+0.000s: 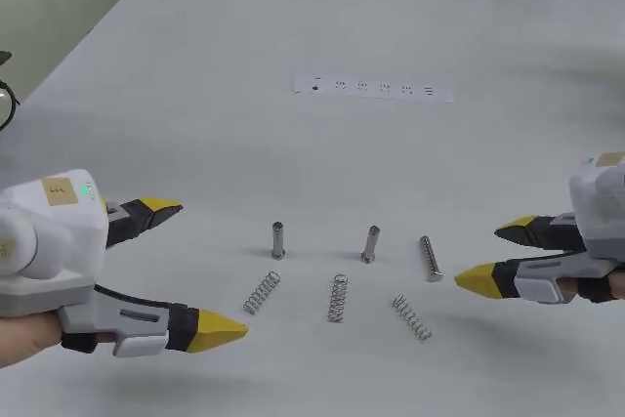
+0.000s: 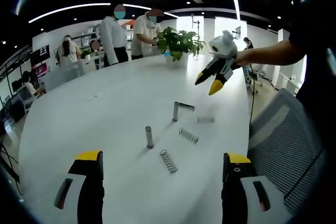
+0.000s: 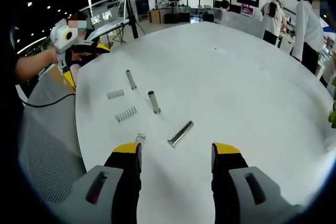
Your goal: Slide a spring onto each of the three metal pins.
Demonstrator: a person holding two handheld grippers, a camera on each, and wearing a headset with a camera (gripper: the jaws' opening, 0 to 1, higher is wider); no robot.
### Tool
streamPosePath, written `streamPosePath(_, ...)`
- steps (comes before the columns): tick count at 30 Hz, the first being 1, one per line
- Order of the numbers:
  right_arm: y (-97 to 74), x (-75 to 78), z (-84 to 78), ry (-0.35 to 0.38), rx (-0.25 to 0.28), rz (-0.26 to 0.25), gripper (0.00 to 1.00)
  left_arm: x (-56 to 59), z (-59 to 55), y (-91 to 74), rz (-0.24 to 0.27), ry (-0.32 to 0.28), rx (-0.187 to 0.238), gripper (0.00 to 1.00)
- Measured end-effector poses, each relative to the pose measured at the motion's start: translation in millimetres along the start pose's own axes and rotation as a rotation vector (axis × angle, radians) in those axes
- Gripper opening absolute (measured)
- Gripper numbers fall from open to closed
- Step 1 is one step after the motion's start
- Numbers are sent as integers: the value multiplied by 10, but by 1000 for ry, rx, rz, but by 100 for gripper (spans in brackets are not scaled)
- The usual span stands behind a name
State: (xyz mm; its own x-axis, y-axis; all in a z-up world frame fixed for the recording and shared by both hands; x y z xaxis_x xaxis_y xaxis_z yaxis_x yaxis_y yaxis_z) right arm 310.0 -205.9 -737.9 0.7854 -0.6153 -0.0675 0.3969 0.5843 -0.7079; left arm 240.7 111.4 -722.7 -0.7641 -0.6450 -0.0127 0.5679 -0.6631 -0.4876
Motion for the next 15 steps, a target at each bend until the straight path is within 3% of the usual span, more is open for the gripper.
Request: streamPosePath(15, 210, 65, 85, 68, -64, 10, 40, -9, -36, -9, 0, -8, -9, 89)
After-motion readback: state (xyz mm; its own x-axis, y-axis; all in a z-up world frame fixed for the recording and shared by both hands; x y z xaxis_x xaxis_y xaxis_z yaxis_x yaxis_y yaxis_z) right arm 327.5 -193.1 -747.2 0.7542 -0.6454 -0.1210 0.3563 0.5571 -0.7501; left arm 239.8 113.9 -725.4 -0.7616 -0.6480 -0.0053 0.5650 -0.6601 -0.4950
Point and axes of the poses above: the centre of the closed fingertips' face, and the gripper's own axes: y roughly forward along the fingers, x roughly to its right, z roughly out of its top, the point moved 6 cm from there along -y, roughly backward along the fingers, and after that the axes turned 1 degree about x, right-handed, at the moved point
